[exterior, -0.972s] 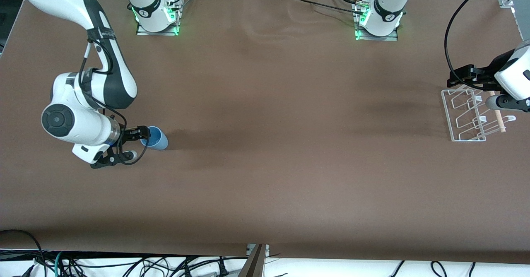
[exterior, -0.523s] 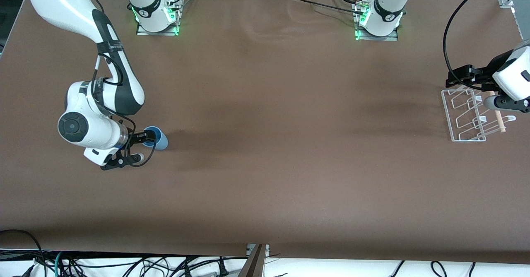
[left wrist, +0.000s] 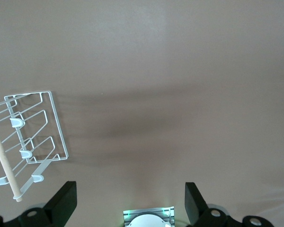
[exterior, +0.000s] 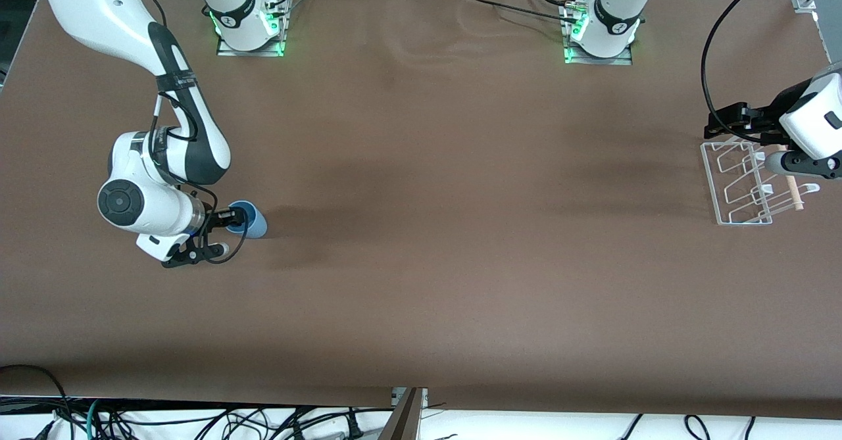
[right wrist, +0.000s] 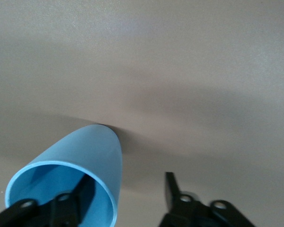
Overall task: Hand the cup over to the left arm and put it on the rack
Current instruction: 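Close the right gripper on the cup rim and lift it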
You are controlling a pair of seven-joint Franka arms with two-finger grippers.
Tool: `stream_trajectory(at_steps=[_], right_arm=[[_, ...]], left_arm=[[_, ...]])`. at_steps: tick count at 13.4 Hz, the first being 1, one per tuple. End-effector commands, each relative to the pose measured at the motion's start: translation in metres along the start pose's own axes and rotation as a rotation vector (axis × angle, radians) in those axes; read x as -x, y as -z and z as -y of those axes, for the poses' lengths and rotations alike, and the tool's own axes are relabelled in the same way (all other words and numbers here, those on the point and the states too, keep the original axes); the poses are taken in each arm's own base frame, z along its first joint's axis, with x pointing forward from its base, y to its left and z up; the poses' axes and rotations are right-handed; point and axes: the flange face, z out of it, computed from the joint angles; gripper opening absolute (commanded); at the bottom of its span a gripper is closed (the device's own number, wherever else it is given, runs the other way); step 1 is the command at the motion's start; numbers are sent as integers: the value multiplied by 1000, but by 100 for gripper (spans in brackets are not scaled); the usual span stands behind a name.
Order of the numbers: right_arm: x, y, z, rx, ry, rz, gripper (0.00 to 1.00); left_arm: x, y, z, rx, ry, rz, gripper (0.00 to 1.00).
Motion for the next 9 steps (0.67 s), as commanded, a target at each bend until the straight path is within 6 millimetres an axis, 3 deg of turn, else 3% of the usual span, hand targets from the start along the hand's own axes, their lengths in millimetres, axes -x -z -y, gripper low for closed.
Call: stream_trajectory(at_steps=[1,5,7,9], right_arm=[[1,-7,2,-57,-29,3,0],[1,2,14,-67,-72,32,0],[-2,25,23,-119,-125,75,0],[-6,57,46,-206,-182,140,0]], left_arm=[[-2,2,1,22,5,-1,100],[-10,-9,4,27,-42,18,100],[-18,-17,-2,40,-118,25,100],[-22,-22,-5,95,-147,27,100]])
